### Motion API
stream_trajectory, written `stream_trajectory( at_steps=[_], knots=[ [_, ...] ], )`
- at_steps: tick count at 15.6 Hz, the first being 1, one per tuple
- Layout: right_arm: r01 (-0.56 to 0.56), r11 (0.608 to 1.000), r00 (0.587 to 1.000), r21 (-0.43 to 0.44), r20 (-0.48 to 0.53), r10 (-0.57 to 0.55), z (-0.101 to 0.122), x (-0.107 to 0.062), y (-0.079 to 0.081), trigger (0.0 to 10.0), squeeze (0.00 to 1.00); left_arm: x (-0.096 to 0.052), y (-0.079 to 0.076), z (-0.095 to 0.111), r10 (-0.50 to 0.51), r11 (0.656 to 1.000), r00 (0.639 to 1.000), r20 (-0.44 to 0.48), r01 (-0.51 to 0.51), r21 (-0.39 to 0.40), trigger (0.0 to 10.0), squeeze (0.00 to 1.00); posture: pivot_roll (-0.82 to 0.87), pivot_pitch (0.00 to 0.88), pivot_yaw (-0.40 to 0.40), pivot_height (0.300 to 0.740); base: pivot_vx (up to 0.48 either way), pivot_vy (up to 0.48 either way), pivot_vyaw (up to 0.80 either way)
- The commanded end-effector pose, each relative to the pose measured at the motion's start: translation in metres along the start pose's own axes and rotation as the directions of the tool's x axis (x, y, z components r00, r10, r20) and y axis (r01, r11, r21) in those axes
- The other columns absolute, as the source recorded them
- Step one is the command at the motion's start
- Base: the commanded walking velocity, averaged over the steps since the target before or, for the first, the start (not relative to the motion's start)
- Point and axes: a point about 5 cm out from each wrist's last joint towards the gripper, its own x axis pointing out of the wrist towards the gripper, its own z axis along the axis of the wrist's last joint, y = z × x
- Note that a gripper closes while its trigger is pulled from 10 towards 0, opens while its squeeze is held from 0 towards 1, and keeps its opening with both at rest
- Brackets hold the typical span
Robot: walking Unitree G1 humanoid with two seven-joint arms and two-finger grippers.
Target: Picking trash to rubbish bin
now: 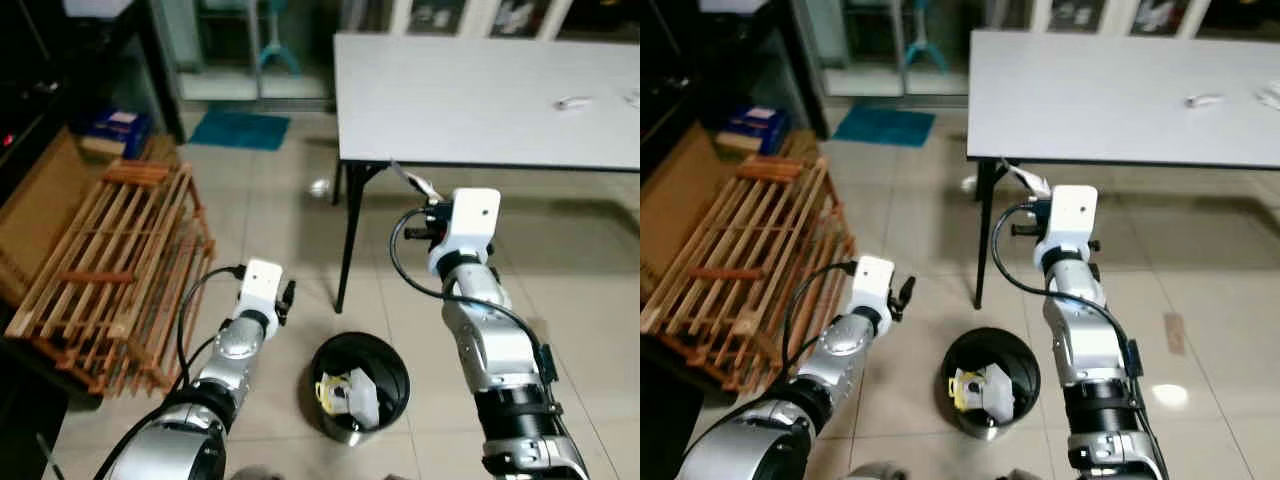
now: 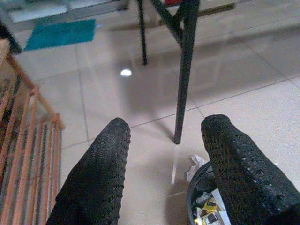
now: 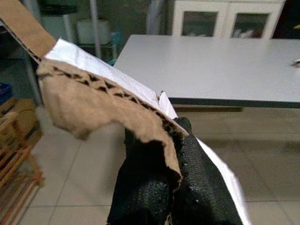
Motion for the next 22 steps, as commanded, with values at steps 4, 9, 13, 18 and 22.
stream_trajectory(
  at_steps=[4, 9, 13, 18, 22],
  knots=[
    [-0.014, 1.0, 1.0, 0.009, -0.007, 0.014, -0.001, 0.001, 0.005, 10.0, 0.0, -0.001, 0.007, -0.001, 0.029, 0.999, 1.0, -0.005, -0.029, 0.031, 10.0, 0.0, -0.03, 0.05, -0.008, 0.74, 0.0, 0.0, 0.0],
    [0.007, 0.998, 0.971, 0.065, -0.238, 0.009, -0.058, 0.003, 0.001, 10.0, 0.0, 0.0, 0.007, 0.001, 0.028, 0.999, 1.0, 0.003, -0.028, 0.037, 10.0, 0.0, -0.03, 0.047, -0.001, 0.74, 0.0, 0.0, 0.0],
    [0.03, 0.999, 0.914, 0.011, -0.404, -0.023, -0.102, -0.008, -0.009, 10.0, 0.0, 0.0, 0.01, 0.003, 0.031, 0.999, 0.999, 0.007, -0.032, 0.042, 10.0, 0.0, -0.01, 0.045, 0.001, 0.74, 0.0, 0.0, 0.0],
    [0.061, 0.998, 0.897, 0.02, -0.44, -0.046, -0.113, -0.007, -0.013, 10.0, 0.0, 0.0, 0.012, 0.002, 0.03, 0.999, 0.999, 0.009, -0.031, 0.045, 10.0, 0.0, -0.01, 0.047, 0.006, 0.74, 0.0, 0.0, 0.0],
    [0.045, 0.998, 0.882, 0.047, -0.471, -0.018, -0.123, -0.013, -0.006, 10.0, 0.0, 0.0, 0.008, 0.004, 0.025, 0.999, 1.0, 0.018, -0.026, 0.038, 10.0, 0.0, 0.0, 0.043, -0.002, 0.74, 0.0, 0.0, 0.0]
  ],
)
